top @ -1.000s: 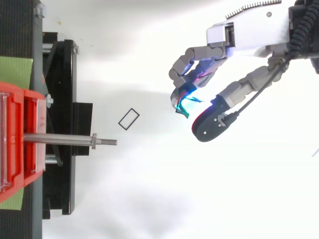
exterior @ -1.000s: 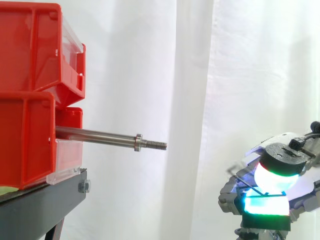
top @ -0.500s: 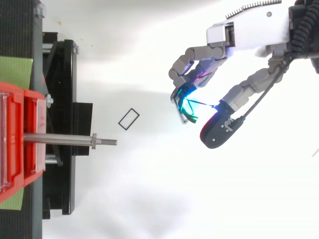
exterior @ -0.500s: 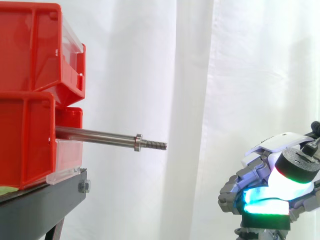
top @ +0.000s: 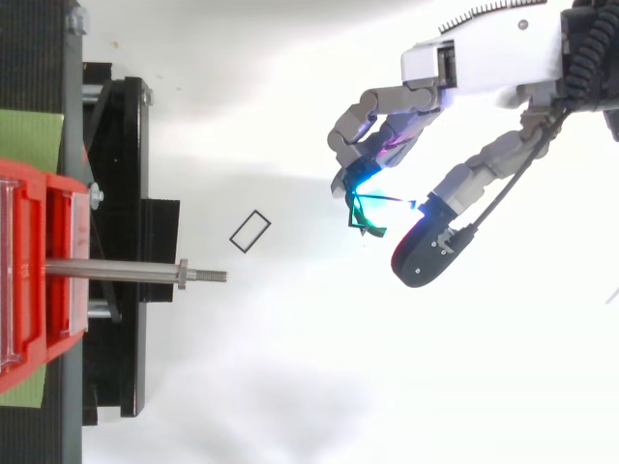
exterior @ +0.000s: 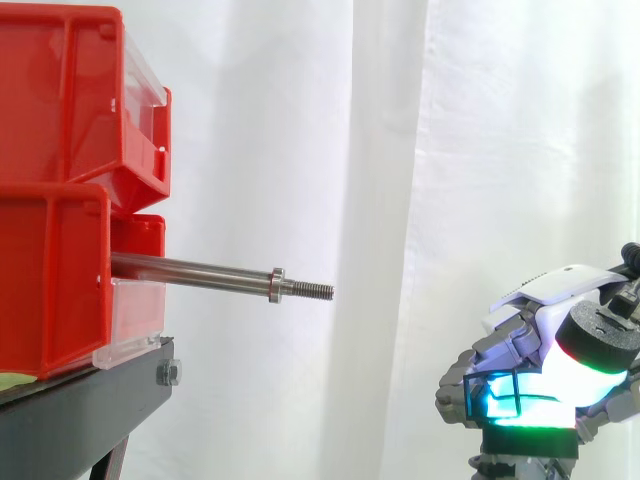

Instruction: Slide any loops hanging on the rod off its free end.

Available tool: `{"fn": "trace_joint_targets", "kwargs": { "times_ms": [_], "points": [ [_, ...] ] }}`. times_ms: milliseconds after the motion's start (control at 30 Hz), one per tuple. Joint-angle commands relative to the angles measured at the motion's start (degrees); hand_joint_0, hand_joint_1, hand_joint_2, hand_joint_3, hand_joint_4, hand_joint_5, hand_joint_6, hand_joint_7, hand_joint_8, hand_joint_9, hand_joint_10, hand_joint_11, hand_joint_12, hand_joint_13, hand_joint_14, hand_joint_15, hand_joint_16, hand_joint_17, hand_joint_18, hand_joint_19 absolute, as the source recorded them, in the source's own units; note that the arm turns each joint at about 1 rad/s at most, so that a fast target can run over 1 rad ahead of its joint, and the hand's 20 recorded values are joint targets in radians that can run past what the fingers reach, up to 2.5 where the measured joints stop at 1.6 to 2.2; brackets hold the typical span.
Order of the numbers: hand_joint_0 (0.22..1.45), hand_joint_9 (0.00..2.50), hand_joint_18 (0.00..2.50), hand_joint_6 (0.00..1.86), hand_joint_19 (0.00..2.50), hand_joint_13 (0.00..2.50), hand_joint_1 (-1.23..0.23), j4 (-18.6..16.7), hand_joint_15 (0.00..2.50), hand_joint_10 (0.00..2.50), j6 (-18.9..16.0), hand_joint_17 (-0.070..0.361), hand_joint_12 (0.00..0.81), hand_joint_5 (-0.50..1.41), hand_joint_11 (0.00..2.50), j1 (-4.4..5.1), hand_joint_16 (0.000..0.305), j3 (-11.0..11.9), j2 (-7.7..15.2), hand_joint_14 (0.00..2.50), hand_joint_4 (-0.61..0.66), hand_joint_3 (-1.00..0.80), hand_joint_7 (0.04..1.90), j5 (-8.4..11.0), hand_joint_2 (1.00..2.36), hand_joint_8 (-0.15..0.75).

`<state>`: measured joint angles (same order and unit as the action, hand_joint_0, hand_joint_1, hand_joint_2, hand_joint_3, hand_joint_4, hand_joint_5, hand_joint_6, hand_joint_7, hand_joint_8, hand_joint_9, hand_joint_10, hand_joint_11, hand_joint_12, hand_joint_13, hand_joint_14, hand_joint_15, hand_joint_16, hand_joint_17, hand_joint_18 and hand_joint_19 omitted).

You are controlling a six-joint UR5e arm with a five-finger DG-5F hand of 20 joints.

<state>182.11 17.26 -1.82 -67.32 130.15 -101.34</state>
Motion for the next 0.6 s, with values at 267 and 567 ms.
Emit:
{"fn": "trace_joint_targets", "kwargs": {
  "times_ms": [267,567],
  "points": [
    [0.60,0.76,0.71,0.68,0.16,0.63,-0.70,0.18,0.00,0.01,-0.03,0.118,0.336,-0.18,0.26,-0.03,0.053,0.00,0.02,0.00,0.25,-0.46,1.42,0.00,1.00,0.328],
    [0.58,0.79,0.71,0.71,0.18,0.63,-0.59,0.18,0.00,0.01,-0.03,0.119,0.338,-0.16,0.26,-0.11,0.053,-0.09,0.02,0.00,0.25,-0.42,1.42,0.00,1.01,0.339]
  ]
}}
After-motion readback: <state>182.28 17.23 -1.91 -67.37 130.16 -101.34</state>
